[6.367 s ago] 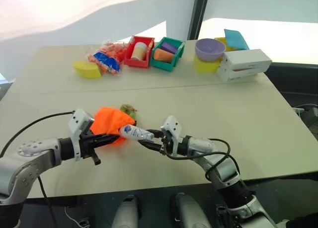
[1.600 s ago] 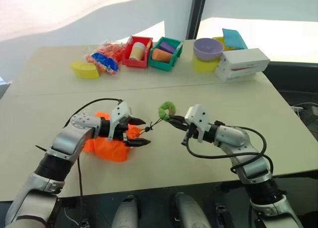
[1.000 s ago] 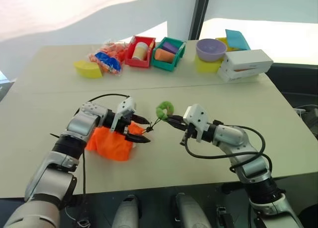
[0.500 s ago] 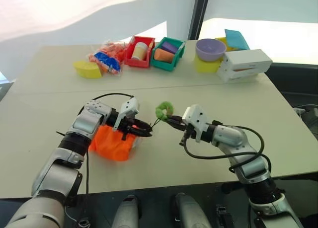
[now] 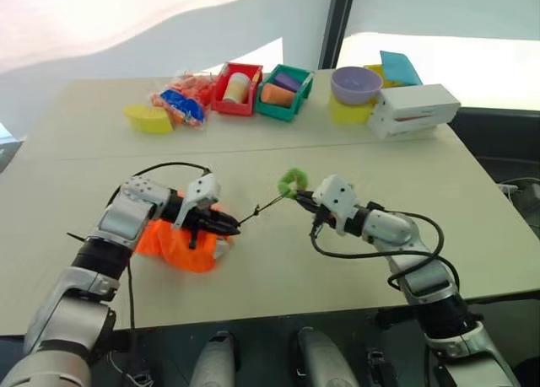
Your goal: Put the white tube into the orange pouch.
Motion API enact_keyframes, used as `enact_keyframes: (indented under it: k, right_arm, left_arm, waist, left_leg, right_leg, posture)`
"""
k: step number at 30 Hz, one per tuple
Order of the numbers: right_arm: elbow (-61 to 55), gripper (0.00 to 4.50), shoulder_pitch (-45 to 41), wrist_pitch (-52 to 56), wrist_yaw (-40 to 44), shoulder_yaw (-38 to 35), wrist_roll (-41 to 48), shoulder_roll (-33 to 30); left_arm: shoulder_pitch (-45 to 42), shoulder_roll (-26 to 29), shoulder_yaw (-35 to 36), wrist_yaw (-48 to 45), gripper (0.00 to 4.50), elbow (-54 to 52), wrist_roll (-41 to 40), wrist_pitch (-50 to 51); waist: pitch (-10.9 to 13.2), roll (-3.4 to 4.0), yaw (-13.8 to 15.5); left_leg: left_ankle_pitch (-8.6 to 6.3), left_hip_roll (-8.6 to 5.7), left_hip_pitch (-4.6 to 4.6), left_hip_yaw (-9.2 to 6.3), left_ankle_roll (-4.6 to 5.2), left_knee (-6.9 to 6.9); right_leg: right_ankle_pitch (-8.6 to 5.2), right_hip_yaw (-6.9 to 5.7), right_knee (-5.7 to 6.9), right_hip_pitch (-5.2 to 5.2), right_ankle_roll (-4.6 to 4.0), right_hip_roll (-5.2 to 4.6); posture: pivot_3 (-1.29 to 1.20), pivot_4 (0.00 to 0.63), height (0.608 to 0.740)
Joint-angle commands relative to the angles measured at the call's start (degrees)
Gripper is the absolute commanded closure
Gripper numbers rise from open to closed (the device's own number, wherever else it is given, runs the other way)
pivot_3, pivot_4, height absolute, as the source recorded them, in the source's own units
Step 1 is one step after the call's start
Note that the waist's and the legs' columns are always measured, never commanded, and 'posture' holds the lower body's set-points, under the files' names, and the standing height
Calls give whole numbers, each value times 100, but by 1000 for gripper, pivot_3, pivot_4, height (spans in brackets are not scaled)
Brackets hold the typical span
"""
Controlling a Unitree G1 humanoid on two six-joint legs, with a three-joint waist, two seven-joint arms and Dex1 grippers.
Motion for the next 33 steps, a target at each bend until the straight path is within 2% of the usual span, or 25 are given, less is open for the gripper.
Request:
enact_keyframes:
  k: [1,5,7,10,13,14,18,26,33]
  right_arm:
    - [271,4500,-271,-200,-466,-326,-356,-131]
    - [334,4500,-309,-277,-377,-227,-338,-71]
    - [169,4500,-233,-167,-8,-134,-102,-67]
    - [-45,3564,-109,-83,217,-75,13,-52]
    - [-255,2115,97,-52,384,-105,128,-86]
    - [-294,1663,180,-127,422,-127,141,-115]
    - [-338,1663,453,-331,427,-492,432,-98]
    - [-218,1663,1255,-130,1042,-1604,1932,-154]
    - [-94,1663,1346,83,1169,-1904,2329,-224]
  left_arm:
    - [338,349,236,116,4306,-358,18,138]
    - [559,315,486,382,4306,-664,-231,445]
    - [613,206,682,652,3275,-780,-404,629]
    - [693,29,1101,1204,1909,-988,-638,814]
    - [826,-73,1627,1585,526,-1244,-1052,1176]
    - [912,-81,1825,1701,517,-1338,-1192,1283]
    - [1344,-138,2668,2480,517,-1415,-1438,1414]
    - [2820,-527,4143,3968,517,-1918,-1566,1126]
    - [3831,-786,4410,4283,517,-2244,-1581,843]
  waist:
    - [0,0,-7]
    - [0,0,-2]
    - [0,0,-2]
    - [0,0,6]
    - [0,0,6]
    - [0,0,5]
    - [0,0,-13]
    - [0,-1,25]
    - [0,-1,23]
  left_leg:
    - [0,0,0,1,0,1]
    - [0,1,0,0,0,0]
    - [0,0,-1,1,0,0]
    - [0,0,-1,0,0,2]
    - [0,0,-1,-1,0,3]
    - [0,0,-1,-1,0,3]
    - [0,1,2,-1,0,0]
    - [0,2,3,0,-1,1]
    - [-2,3,8,3,-3,3]
  right_leg:
    - [0,1,0,0,0,0]
    - [-2,1,1,-1,3,0]
    - [-5,1,0,-1,7,-1]
    - [-5,1,3,-1,8,-1]
    - [-5,1,4,-1,11,-1]
    - [-5,1,4,-1,11,-1]
    - [-5,1,5,-1,12,-1]
    - [-4,0,0,5,8,-8]
    - [-7,1,-4,6,8,-11]
  posture:
    - [0,150,740]
    - [0,150,740]
    - [0,150,740]
    - [0,150,740]
    - [0,150,740]
    - [0,150,740]
    - [0,150,740]
    - [0,150,740]
    - [0,150,740]
